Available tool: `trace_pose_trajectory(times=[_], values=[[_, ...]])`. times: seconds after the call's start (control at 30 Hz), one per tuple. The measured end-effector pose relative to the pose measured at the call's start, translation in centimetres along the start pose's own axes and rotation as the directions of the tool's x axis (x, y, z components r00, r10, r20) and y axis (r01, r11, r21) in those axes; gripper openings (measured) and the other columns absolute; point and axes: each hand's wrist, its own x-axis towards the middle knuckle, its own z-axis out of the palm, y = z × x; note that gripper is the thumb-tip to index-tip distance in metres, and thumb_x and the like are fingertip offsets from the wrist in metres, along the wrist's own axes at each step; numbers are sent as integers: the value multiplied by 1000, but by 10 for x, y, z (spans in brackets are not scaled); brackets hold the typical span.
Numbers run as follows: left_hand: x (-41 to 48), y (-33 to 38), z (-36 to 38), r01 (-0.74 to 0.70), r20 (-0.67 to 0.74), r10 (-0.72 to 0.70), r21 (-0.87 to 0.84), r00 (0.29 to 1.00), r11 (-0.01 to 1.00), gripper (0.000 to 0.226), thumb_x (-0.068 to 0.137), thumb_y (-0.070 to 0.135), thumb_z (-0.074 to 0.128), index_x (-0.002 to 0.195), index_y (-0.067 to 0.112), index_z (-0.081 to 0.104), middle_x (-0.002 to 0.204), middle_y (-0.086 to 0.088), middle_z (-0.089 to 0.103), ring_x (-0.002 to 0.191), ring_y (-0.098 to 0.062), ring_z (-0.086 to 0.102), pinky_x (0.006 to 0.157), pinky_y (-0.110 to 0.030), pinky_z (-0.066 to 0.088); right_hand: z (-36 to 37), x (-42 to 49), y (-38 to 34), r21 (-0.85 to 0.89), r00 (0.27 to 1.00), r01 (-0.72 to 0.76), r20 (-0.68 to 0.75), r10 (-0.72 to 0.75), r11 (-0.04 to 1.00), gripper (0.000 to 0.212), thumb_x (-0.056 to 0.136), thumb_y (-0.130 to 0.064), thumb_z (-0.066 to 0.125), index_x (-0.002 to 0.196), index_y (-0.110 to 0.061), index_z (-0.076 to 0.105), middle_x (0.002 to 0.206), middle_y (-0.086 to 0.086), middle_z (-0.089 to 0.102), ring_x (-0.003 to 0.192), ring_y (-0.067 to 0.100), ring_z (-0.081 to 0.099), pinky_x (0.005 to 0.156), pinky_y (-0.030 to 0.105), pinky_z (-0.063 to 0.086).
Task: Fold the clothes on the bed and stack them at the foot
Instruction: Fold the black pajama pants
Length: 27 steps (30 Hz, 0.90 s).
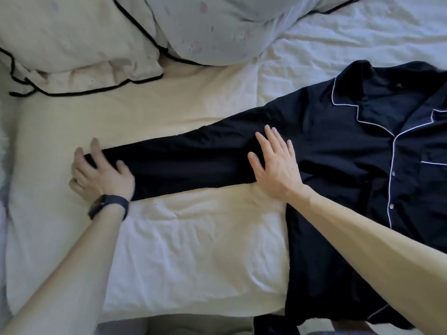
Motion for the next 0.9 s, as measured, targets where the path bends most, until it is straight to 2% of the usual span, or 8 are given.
trace_pose_trajectory(times=[0.1, 0.2, 0.43, 0.53, 0.63, 0.73, 0.8, 0.9], values=[[-35, 51, 11, -337, 109, 336, -7, 936, 942, 62, 93, 35, 57, 151, 22, 38, 159, -12, 30, 146, -35, 27, 114, -62, 20, -14, -15, 1, 120, 988, 64, -145, -46, 991, 49, 104, -29, 53, 150, -11, 46, 165, 8, 31, 156, 22, 20, 123, 50, 24], [-53, 110, 25, -459, 229, 476, -127, 849, 879, 61, 97, 40, 54, 153, 23, 39, 159, -6, 34, 149, -26, 25, 118, -59, 15, -19, -44, 15, 131, 972, 23, -235, 8, 991, 49, 102, -31, 52, 147, -11, 50, 163, 8, 35, 155, 24, 22, 122, 53, 26], [-32, 202, 41, -433, 289, 455, -138, 842, 891, 47, 96, 48, 55, 133, 19, 56, 131, -11, 55, 125, -34, 47, 108, -47, 31, -19, -108, 81, 9, 932, -335, -146, 333, 942, 59, 105, -46, 37, 159, -21, 33, 170, 7, 16, 158, 27, 6, 123, 59, 13], [-12, 220, 36, -526, 342, 515, -68, 786, 848, 28, 96, 41, 58, 119, 25, 62, 119, -6, 62, 116, -33, 53, 100, -44, 33, -17, -128, 101, -14, 905, -409, -132, 404, 912, 69, 100, -54, 26, 161, -22, 28, 170, 8, 14, 158, 28, 5, 123, 58, 11], [12, 231, 26, -530, 205, 531, -68, 822, 845, 21, 96, 29, 59, 115, 20, 63, 117, -15, 61, 111, -39, 55, 96, -47, 36, -14, -144, 113, 33, 897, -423, -123, 424, 906, 72, 99, -56, 24, 161, -21, 26, 170, 7, 14, 158, 25, 3, 125, 56, 8], [9, 237, 25, -535, 128, 536, -44, 835, 844, 35, 90, 17, 62, 124, 15, 57, 125, -22, 54, 116, -43, 50, 97, -54, 36, -11, -157, 119, 73, 911, -372, -160, 379, 925, 67, 101, -50, 35, 159, -17, 32, 169, 7, 21, 158, 22, 8, 126, 53, 9], [-21, 236, 27, -575, 114, 579, -68, 807, 815, 50, 86, 19, 65, 134, 15, 51, 135, -20, 49, 121, -42, 47, 100, -54, 35, -11, -169, 122, 93, 917, -350, -170, 361, 932, 64, 101, -44, 47, 157, -15, 37, 168, 7, 25, 157, 22, 12, 125, 54, 14], [-104, 222, 27, -590, 14, 600, -167, 800, 790, 56, 86, 24, 63, 140, 16, 50, 144, -14, 46, 126, -39, 48, 102, -52, 37, -13, -196, 124, 79, 918, -345, -179, 354, 935, 62, 99, -36, 58, 155, -13, 41, 166, 8, 29, 156, 24, 18, 124, 53, 19]])
